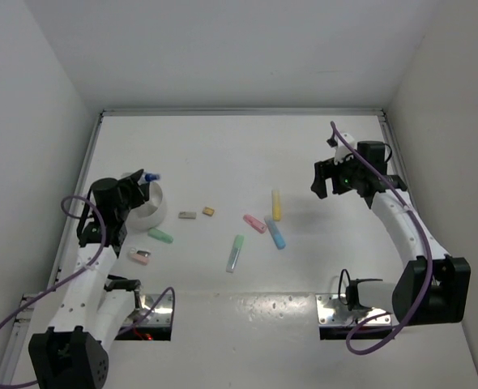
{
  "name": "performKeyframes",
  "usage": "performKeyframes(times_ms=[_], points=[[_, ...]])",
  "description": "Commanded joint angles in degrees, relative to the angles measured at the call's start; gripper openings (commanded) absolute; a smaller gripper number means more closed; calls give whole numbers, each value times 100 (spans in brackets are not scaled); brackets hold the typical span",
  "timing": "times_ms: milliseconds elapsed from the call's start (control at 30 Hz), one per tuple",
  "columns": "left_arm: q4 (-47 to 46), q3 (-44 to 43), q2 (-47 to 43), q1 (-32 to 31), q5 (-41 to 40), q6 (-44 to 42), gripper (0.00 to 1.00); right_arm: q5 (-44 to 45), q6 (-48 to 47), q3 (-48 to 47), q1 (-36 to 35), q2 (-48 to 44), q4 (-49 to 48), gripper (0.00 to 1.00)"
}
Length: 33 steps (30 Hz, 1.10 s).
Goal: Sort the stationery into containers
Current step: Place the stationery into the container
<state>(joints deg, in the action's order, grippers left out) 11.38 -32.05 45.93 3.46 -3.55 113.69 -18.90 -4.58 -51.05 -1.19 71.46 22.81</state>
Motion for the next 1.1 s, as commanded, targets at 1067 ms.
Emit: performKeyframes(times_ms=[1067], points=[[198, 437, -779, -839, -225, 3124, 0, 360, -52, -81, 207, 166, -250, 87]])
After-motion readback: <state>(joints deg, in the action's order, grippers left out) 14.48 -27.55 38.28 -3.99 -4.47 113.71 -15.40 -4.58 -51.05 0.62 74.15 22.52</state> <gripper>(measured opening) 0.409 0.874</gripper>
